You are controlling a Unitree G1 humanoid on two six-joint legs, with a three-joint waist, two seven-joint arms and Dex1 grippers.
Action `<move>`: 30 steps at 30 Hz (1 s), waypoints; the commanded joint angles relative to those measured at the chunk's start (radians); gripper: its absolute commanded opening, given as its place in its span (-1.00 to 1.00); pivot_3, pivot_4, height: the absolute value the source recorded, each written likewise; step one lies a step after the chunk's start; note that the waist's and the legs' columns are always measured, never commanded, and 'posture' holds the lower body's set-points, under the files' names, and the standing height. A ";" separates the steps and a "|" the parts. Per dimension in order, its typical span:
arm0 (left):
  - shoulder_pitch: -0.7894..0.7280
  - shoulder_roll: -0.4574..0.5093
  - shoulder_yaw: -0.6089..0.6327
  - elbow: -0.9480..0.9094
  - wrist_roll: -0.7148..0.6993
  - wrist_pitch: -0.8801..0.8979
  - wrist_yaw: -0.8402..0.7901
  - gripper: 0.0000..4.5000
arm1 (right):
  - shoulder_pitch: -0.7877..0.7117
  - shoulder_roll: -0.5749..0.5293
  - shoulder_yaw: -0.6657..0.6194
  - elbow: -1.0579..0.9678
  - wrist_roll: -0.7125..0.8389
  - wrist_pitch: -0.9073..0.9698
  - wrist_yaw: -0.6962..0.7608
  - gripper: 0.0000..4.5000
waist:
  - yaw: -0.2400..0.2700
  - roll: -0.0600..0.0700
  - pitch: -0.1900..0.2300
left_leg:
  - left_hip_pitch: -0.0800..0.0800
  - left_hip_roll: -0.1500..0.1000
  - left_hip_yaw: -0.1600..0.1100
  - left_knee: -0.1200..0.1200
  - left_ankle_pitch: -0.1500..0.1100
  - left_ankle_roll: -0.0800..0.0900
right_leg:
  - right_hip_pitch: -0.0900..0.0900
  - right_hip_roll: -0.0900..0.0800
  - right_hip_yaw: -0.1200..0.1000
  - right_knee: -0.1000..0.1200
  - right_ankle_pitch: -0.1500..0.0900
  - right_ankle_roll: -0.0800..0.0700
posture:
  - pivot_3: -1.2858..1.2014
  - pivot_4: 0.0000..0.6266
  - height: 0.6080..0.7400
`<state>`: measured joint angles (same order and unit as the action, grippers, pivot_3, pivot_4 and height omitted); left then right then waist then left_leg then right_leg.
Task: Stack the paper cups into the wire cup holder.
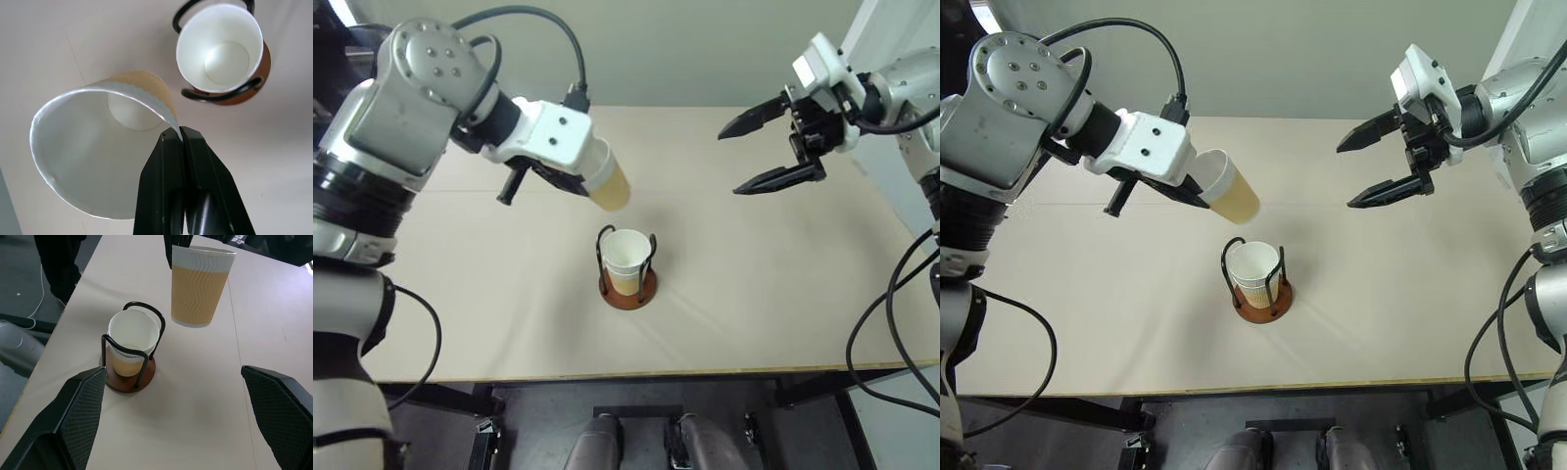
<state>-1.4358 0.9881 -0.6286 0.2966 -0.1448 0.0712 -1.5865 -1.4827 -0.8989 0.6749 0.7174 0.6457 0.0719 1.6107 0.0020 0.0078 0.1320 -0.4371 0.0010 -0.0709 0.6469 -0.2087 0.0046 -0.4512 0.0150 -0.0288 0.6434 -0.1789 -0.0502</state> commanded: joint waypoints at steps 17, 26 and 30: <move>-0.251 0.039 -0.270 -0.058 -0.263 0.067 -0.028 -0.99 | -0.044 -0.038 -0.026 -0.007 0.019 0.006 0.004 1.00 | 0.002 0.000 0.000 | 0.000 0.000 0.001 0.000 0.000 0.001 | 0.000 0.000 0.000 -0.001 0.000 0.002 | 0.03 -0.52 1.00; -0.245 0.074 -0.339 -0.129 -0.324 0.090 -0.028 -0.99 | -0.042 -0.031 -0.025 -0.001 0.013 -0.001 0.004 1.00 | 0.004 0.000 0.000 | -0.001 0.000 0.001 0.000 0.000 0.002 | 0.001 0.000 0.000 -0.001 0.000 0.003 | 0.03 -0.52 1.00; -0.231 0.082 -0.351 -0.146 -0.321 0.089 -0.028 -0.99 | -0.039 -0.029 -0.026 -0.001 0.012 -0.002 0.004 1.00 | 0.003 0.000 0.000 | 0.000 0.000 0.001 0.001 0.001 0.003 | 0.001 0.000 0.000 -0.001 0.000 0.003 | 0.03 -0.52 1.00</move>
<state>-1.6562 1.0558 -0.9911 0.1671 -0.4543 0.1554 -1.5866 -1.4864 -0.9191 0.6750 0.7203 0.6452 0.0792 1.6107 0.0052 0.0082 0.1322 -0.4376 0.0011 -0.0700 0.6476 -0.2081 0.0072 -0.4499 0.0151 -0.0288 0.6421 -0.1791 -0.0473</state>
